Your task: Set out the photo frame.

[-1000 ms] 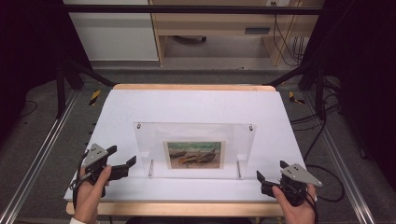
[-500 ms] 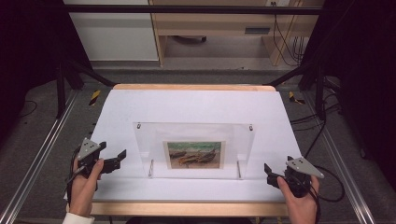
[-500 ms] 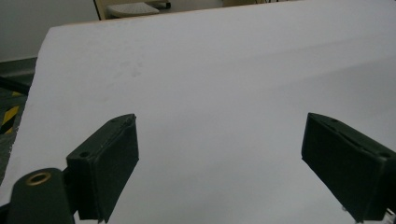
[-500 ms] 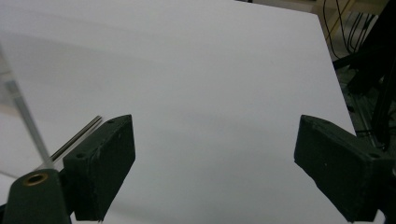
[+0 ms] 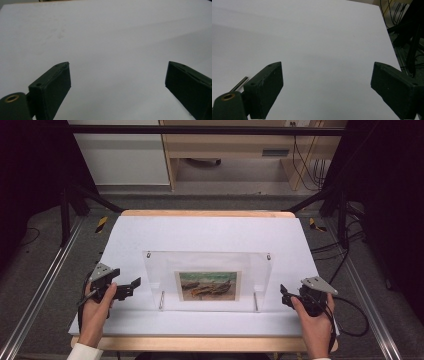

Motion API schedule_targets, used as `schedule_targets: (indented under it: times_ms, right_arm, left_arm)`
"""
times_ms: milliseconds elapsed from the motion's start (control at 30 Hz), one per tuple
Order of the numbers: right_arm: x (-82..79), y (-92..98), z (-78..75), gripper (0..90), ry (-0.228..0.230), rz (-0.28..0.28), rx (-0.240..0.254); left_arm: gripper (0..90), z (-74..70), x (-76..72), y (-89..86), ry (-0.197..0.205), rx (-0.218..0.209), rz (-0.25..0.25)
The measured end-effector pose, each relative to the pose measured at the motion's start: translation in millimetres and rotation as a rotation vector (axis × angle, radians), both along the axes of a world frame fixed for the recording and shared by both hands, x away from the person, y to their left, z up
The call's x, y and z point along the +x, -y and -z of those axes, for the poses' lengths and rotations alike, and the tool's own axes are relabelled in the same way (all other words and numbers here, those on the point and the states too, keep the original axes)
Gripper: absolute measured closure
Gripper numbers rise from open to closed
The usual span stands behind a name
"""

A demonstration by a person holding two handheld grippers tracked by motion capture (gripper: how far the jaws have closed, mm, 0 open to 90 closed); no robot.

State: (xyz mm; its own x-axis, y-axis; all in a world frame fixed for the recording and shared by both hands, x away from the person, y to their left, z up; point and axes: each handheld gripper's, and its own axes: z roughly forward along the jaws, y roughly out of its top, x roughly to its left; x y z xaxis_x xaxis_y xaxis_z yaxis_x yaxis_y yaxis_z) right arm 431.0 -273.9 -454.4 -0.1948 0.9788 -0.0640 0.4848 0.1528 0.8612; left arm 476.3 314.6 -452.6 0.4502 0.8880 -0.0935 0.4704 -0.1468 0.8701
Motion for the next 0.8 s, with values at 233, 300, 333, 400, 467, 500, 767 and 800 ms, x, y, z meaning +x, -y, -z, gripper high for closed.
schedule_targets:
  times_ms: [233, 300, 333, 400, 467, 500, 767, 800]
  right_arm:
    - [24.9, -10.2, 0.6, 11.1, -0.078, 0.014, -0.025]
    - [29.7, -13.8, 1.4, 11.1, -0.110, 0.009, -0.041]
    - [31.8, -15.1, 1.9, 11.2, -0.129, 0.009, -0.037]
    - [35.4, -16.0, 3.3, 12.0, -0.173, -0.003, -0.017]
    - [37.2, -15.9, 5.5, 12.0, -0.215, -0.011, -0.004]
    - [37.3, -16.0, 6.5, 11.9, -0.237, -0.012, 0.005]
    - [35.0, -16.8, 9.6, 11.5, -0.261, -0.025, 0.026]
    - [34.6, -17.5, 9.7, 11.3, -0.253, -0.027, 0.029]
  left_arm:
    - [5.0, 5.9, 11.8, -1.7, -0.076, 0.021, -0.029]
    - [5.1, 4.9, 10.4, -3.0, -0.079, 0.020, -0.034]
    - [5.1, 4.4, 9.8, -3.8, -0.081, 0.018, -0.036]
    - [5.1, 4.5, 9.3, -5.0, -0.101, 0.017, -0.045]
    - [5.7, 5.4, 9.1, -6.3, -0.124, 0.016, -0.046]
    - [5.7, 5.4, 9.1, -6.3, -0.124, 0.016, -0.046]
    - [6.2, 5.2, 5.1, -6.3, -0.148, -0.014, -0.026]
    - [6.2, 5.2, 5.1, -6.3, -0.148, -0.014, -0.026]
